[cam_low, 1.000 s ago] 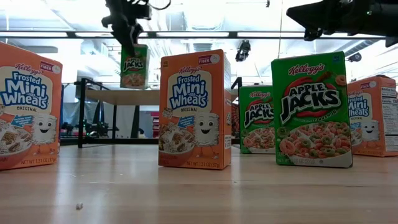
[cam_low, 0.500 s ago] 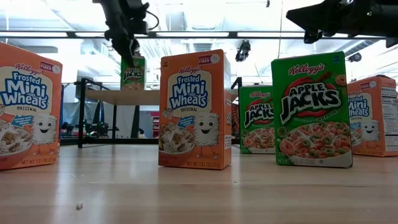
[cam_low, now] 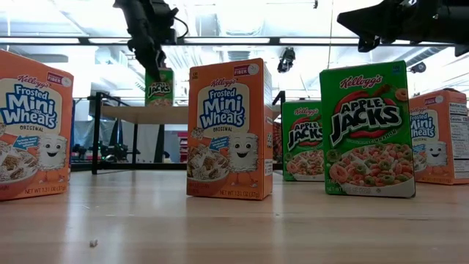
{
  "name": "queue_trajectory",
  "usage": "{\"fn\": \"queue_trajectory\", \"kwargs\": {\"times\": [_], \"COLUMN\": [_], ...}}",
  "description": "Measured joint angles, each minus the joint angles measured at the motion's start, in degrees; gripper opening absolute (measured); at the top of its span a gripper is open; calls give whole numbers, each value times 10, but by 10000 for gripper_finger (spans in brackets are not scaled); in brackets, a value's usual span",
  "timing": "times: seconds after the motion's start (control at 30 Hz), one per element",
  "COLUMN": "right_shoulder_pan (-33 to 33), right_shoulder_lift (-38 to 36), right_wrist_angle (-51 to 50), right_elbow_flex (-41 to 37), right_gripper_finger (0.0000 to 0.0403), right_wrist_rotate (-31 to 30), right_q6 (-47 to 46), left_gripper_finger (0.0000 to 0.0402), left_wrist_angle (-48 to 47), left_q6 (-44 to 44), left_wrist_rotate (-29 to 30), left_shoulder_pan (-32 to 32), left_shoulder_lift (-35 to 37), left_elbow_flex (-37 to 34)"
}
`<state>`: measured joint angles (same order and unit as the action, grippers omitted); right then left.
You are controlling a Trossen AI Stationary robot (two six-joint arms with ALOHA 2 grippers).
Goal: Stack cereal on shelf
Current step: Put the top left green cereal box on the shelf
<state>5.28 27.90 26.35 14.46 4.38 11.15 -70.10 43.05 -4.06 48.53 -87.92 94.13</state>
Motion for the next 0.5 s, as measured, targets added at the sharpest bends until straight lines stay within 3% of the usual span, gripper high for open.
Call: {"fn": "queue_trajectory", "kwargs": {"times": [0.2, 0.5], "right_shoulder_pan": [0, 0], "right_shoulder_lift": [0, 0], "right_wrist_angle": [0, 0], "right_elbow_flex": [0, 0], "right_gripper_finger": [12, 12], "right_wrist_rotate": [0, 0], "right_q6": [-1, -3], "left_gripper_finger": [147, 200], "left_wrist_angle": [2, 9], "left_q6": [-5, -2], "left_wrist_rotate": [0, 11], "left_shoulder_pan": [0, 0], "left_shoulder_lift": [0, -2], "left_elbow_flex": [0, -2]}}
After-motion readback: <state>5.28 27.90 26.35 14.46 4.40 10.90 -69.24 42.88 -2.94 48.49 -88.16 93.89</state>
